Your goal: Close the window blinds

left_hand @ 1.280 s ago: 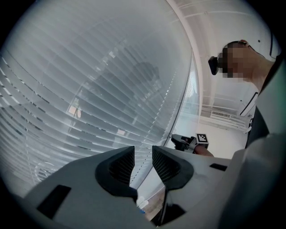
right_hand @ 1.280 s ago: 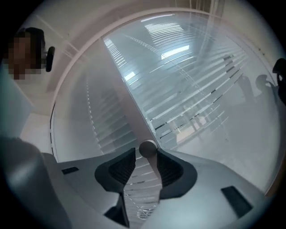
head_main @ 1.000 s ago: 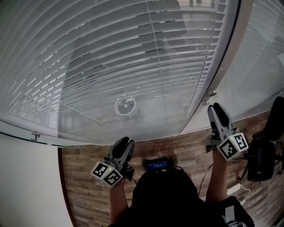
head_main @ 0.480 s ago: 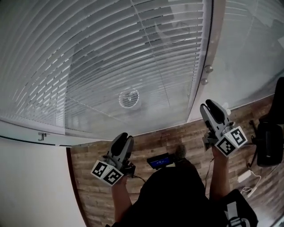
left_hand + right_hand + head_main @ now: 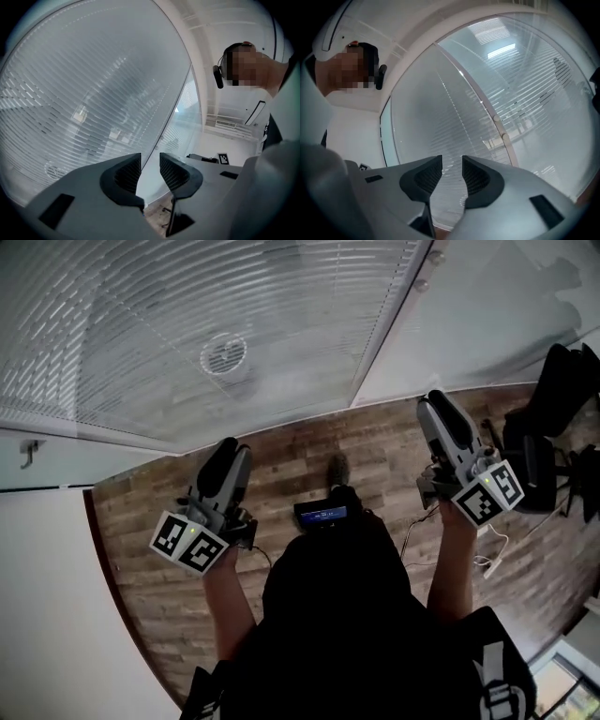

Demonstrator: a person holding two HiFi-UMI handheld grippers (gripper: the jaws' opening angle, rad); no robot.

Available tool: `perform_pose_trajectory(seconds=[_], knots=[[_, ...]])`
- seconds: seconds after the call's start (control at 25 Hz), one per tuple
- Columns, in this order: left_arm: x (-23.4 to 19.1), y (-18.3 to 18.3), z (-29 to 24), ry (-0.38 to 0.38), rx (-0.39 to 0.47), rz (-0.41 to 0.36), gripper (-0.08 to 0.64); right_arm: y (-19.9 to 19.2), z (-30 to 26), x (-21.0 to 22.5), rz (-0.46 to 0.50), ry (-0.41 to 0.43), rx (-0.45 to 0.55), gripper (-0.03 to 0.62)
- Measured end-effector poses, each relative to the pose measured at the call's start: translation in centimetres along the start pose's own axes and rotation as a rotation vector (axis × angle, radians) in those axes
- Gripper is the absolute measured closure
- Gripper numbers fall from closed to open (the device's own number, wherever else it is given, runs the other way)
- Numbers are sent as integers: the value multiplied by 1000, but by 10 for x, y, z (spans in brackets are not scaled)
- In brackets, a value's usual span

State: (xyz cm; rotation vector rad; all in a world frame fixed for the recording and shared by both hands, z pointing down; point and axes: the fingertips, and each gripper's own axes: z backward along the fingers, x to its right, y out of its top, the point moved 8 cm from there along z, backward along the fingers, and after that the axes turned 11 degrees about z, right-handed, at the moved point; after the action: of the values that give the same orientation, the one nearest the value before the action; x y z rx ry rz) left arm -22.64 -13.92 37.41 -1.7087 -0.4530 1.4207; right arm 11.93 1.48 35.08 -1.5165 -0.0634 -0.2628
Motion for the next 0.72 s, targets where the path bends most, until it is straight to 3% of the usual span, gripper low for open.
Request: perform_pose_trajectory(seconds=[0.2,0.36,0.52,0.72], knots=[[12,-23,31,-42,7,51,425,-5,54,-34,5,-61,-68,457],[10,-24,31,-57,20,74,426,-1,57,-42,18,-63,-104,457],[12,-25,41,-56,64,65,425,3,49,-49,35,-16,-96,457],[6,-48,59,7,85,81,425,-11,42,-64,37,94,-100,457]])
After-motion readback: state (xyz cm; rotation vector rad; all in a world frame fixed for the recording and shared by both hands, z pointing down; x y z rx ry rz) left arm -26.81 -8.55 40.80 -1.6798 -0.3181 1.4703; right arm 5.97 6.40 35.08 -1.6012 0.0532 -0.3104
